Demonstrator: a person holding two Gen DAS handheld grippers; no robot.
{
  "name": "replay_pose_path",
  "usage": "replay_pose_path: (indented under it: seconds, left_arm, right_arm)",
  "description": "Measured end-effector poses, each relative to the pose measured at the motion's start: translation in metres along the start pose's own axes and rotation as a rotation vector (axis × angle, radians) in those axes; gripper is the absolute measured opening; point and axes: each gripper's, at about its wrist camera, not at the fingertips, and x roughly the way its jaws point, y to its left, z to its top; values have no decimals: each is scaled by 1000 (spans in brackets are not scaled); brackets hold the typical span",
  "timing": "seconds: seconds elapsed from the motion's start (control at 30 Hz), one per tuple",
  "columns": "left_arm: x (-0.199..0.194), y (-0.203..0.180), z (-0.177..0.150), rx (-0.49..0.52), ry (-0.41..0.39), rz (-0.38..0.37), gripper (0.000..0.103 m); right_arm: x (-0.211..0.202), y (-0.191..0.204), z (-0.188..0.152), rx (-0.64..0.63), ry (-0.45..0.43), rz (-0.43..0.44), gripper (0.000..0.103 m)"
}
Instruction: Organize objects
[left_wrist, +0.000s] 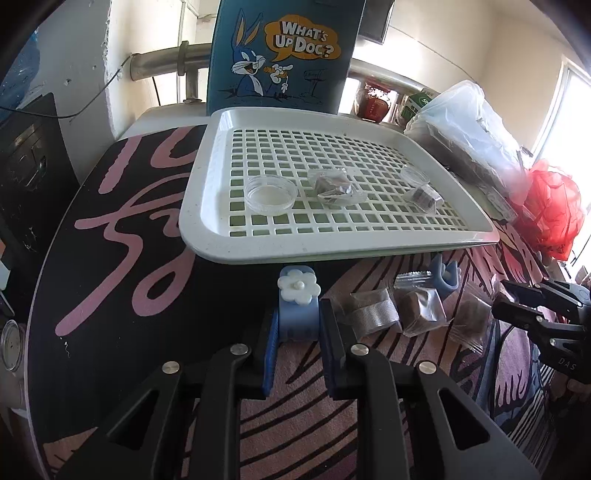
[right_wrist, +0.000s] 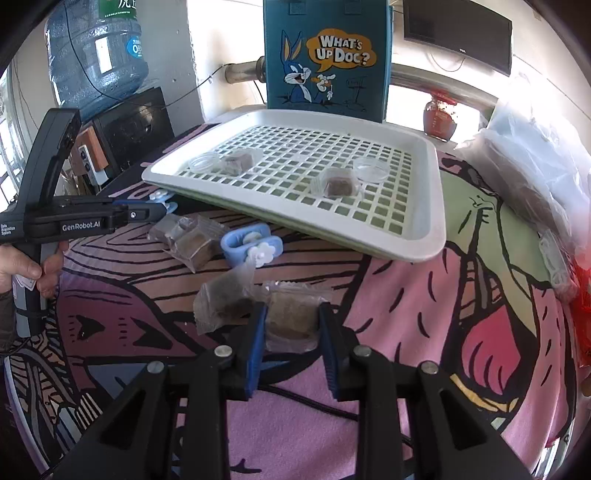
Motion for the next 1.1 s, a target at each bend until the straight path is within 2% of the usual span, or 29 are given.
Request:
replay_pose_path:
  seconds: [0.23,0.47,0.67,0.77,1.1]
  left_arm:
    - [-32,-14,-7,64,-88,6,18]
    - [-42,-48,1,124,-187,-58,18]
    - [-34,-67,-4,216,-245,-11,19]
    - [-36,-65,-3,203,-258,-16,19]
    - [-40,-60,-5,172,-284,0,19]
  right_arm:
    - [-23,8,7,42,-93,20,27]
    - [-24,27,23,50,-169,35,27]
    - [-14,39,23,36,-202,2,27]
    - [-8,40,20,30,-190,-12,27]
    - [-20,38,16,39,-254,-3,27]
